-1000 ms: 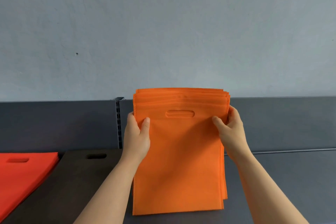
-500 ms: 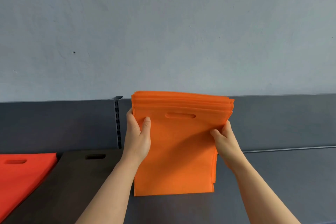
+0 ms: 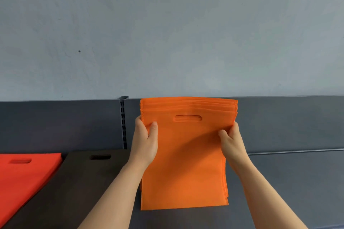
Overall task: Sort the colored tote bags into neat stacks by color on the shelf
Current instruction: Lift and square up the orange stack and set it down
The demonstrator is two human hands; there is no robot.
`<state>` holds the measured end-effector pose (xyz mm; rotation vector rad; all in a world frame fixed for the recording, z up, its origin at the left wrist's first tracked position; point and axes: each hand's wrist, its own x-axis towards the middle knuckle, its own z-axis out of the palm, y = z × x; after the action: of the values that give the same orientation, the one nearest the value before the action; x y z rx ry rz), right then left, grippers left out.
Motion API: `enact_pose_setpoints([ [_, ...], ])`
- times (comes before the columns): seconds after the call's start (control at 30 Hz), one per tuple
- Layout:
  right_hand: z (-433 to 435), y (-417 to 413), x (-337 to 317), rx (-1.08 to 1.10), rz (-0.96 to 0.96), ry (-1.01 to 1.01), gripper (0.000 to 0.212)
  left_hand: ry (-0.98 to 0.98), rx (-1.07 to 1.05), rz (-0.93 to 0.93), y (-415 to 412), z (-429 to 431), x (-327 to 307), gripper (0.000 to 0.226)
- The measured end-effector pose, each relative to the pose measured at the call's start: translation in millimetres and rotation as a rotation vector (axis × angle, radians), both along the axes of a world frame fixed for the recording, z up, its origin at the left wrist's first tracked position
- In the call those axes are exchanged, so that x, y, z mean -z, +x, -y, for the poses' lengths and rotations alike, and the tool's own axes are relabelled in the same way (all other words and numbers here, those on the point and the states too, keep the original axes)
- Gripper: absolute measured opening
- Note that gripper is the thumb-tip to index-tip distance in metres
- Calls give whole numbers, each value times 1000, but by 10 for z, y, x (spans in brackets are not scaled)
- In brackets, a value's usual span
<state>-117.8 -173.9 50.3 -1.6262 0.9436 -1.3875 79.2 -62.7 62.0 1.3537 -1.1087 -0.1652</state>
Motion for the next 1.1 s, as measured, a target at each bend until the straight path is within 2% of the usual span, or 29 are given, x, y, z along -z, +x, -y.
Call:
enact_pose_setpoints([
  [0.13,-1,-17,42,49,-5,-41,21,-6,-41,44,-34,7,-9,13],
  [0.3,69,-116,-205,20,132,-49,11,-84,-29,29,47,-33,-221,25],
  [0.47,224,-142,-232,29,179,129,17,208,31,1,121,-96,134,17],
  [0.63,341,-82,55,47,15,214,23,355,51,-185,199,-39,410,15],
  [0.9,447,115,522,55,-243,307,24,585,2,-284,307,101,868,14],
  [1.0,456,126,709,-4,-392,371,41,667,-31,-323,349,165,1042,17],
  [1.1,424,115,848,-70,-462,438,54,711,-68,-361,367,202,1185,12],
])
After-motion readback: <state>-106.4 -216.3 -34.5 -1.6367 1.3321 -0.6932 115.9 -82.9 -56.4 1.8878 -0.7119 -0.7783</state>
